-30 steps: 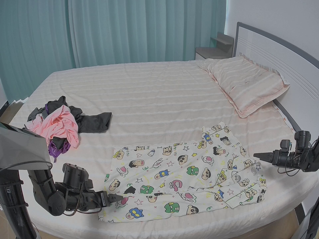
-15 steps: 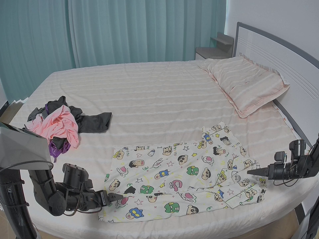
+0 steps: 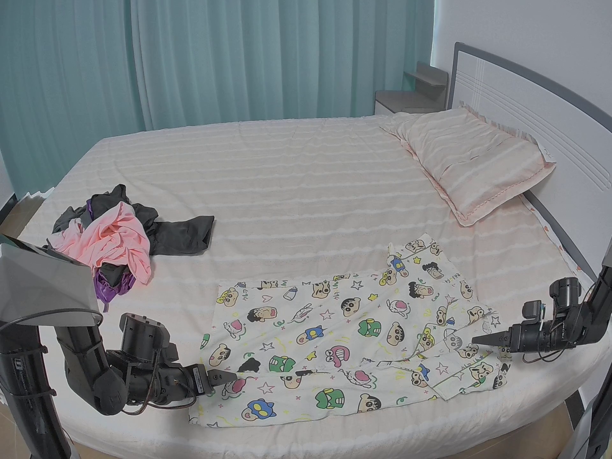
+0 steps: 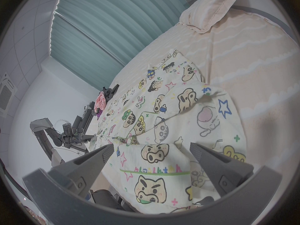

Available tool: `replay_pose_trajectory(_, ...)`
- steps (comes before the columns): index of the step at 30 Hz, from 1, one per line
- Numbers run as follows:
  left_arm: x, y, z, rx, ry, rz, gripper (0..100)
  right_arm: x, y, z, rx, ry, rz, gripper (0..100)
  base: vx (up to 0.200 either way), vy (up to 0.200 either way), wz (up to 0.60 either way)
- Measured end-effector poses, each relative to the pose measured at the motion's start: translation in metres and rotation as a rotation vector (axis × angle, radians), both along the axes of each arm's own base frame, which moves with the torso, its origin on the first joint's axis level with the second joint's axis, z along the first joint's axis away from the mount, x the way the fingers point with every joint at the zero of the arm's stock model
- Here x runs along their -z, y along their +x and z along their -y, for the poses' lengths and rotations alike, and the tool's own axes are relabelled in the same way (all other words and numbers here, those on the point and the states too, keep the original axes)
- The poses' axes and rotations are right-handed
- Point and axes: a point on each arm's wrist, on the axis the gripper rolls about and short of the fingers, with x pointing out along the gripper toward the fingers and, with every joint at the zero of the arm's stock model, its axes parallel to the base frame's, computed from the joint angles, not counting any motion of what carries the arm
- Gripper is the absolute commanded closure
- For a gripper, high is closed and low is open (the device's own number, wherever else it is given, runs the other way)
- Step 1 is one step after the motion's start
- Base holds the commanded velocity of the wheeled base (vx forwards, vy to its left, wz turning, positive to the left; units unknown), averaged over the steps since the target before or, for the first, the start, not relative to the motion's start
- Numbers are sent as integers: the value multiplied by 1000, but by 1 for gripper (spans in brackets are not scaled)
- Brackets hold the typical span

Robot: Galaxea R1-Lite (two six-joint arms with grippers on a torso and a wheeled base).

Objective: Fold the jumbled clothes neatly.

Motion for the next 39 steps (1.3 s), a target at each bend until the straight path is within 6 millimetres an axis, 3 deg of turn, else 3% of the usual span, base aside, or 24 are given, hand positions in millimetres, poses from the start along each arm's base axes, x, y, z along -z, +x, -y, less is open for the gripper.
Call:
replay_pose_trajectory(9,0,0,0,-1,0,0,0,5,-3,-1,-9,-4,-13,0,0,0,0)
replay_pose_trajectory(10,0,0,0,-1,0,0,0,6,-4,-1,-13,-4,-18,100,0,0,0)
replay_pose_trajectory(39,-1,5,0,-55,-47,13,0,1,11,9,6,-29,51,100,0,0,0)
